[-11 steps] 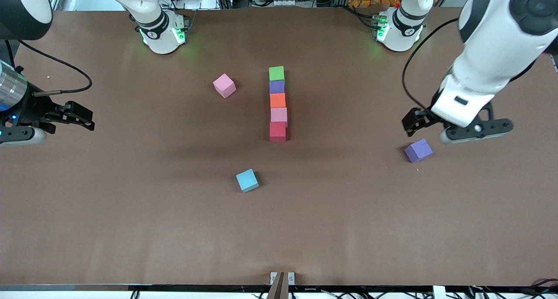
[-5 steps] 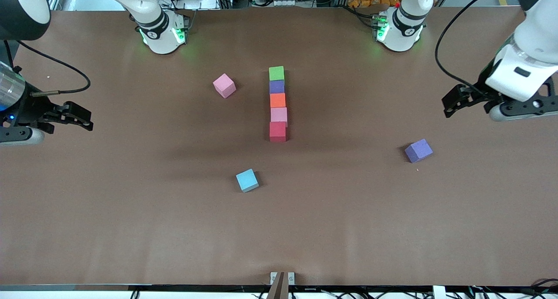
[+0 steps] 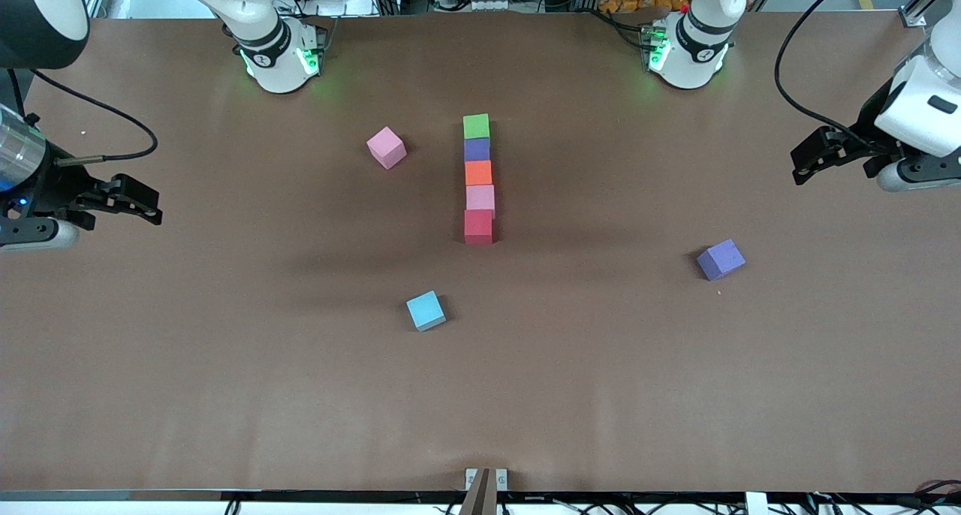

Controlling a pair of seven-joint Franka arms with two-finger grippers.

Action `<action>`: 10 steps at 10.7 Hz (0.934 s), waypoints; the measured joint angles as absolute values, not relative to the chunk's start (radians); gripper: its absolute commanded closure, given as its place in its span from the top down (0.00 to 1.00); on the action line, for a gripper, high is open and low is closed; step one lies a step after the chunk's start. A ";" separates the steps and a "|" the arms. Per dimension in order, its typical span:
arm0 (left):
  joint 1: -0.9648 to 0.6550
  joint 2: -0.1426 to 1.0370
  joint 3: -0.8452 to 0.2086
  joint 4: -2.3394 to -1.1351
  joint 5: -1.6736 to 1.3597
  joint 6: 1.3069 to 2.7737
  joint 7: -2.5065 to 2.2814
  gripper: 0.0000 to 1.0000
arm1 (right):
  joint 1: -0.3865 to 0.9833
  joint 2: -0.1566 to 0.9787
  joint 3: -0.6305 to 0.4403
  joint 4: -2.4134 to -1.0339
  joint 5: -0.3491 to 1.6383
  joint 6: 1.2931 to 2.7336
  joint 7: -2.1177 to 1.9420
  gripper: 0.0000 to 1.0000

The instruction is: Arrange blocks into number 1

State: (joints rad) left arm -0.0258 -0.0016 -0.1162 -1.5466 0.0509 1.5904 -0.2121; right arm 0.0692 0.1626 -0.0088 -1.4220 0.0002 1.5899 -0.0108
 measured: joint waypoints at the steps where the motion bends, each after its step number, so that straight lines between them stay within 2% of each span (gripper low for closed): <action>1: -0.027 -0.008 -0.103 -1.546 0.029 1.589 -0.199 1.00 | 0.069 0.163 -0.009 -1.422 0.000 1.590 -0.011 1.00; 10: -0.073 -0.017 -0.027 -1.545 0.002 1.588 -0.077 1.00 | 0.070 0.164 -0.008 -1.422 0.000 1.587 -0.011 1.00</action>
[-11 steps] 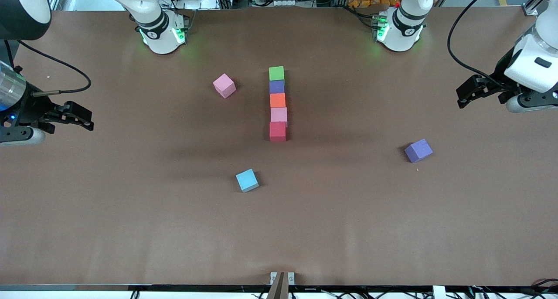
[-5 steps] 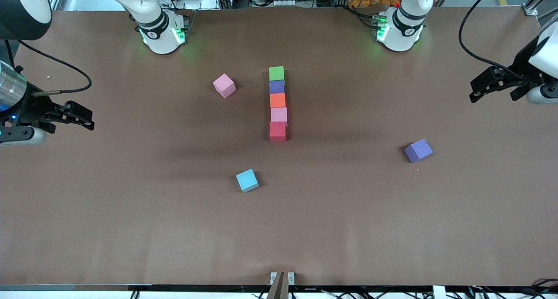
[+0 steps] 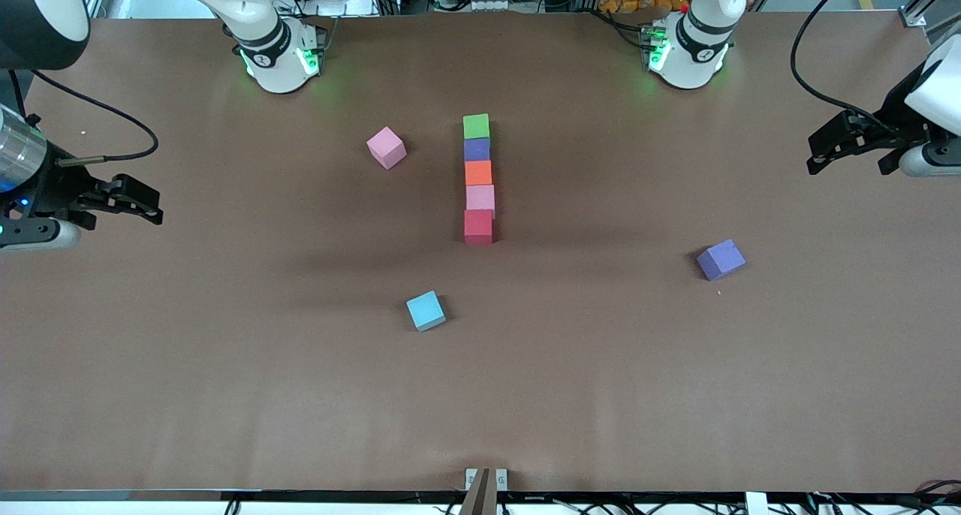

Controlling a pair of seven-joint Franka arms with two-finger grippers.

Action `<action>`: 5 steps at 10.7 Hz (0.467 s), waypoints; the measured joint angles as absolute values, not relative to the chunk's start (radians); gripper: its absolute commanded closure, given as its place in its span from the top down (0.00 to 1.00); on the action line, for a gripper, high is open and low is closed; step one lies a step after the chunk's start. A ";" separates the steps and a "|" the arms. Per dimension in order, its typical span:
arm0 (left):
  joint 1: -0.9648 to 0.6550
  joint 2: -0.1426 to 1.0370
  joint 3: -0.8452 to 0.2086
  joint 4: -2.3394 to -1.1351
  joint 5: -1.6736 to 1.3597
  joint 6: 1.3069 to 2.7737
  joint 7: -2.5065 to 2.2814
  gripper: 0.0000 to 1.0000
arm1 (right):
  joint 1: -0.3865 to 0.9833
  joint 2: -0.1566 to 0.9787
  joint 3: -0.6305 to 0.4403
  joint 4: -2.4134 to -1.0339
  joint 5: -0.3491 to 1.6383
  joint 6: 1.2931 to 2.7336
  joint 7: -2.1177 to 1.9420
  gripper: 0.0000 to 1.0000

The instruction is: Arrange blocks into number 1

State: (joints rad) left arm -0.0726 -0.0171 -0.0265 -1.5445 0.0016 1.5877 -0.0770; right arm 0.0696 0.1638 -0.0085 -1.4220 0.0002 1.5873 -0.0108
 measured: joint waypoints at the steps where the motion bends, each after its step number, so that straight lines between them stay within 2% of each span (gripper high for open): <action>1: -0.073 -0.018 -0.024 -1.536 0.002 1.588 -0.076 1.00 | 0.070 0.164 -0.008 -1.422 0.000 1.587 -0.011 1.00; 5: -0.074 -0.018 -0.019 -1.521 0.002 1.588 -0.076 1.00 | 0.070 0.164 -0.007 -1.422 0.000 1.587 -0.011 1.00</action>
